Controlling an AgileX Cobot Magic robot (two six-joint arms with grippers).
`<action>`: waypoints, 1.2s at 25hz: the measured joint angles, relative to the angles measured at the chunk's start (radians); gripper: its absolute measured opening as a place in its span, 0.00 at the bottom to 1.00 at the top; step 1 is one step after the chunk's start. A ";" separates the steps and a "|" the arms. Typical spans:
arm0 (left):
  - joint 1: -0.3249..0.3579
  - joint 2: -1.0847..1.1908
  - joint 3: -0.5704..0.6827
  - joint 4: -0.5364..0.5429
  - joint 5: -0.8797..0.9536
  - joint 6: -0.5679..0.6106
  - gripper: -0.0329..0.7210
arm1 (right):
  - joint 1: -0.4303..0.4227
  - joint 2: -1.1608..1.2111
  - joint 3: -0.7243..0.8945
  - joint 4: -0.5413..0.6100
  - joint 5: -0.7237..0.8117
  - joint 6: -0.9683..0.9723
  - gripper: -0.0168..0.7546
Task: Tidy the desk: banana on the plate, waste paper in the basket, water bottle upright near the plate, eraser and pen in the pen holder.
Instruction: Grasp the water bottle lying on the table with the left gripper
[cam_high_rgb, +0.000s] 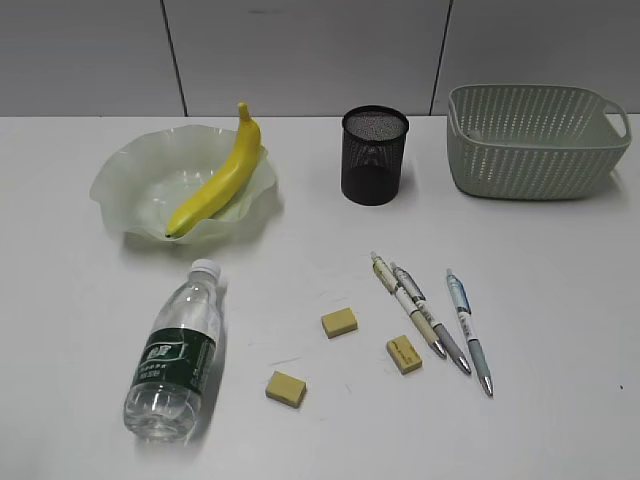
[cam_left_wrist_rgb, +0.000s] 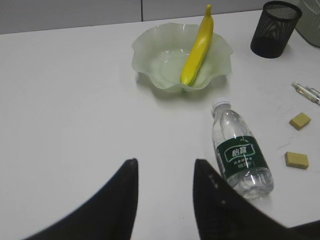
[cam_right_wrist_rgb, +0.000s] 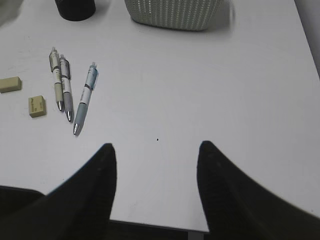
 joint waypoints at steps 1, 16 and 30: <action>0.000 0.037 -0.010 -0.006 -0.025 0.000 0.42 | 0.000 -0.023 0.005 0.000 0.005 0.000 0.56; -0.079 1.274 -0.388 -0.213 -0.225 0.109 0.69 | 0.001 -0.057 0.008 -0.001 0.011 0.000 0.55; -0.163 1.774 -0.621 -0.221 -0.216 0.014 0.75 | 0.001 -0.057 0.008 -0.001 0.011 0.000 0.38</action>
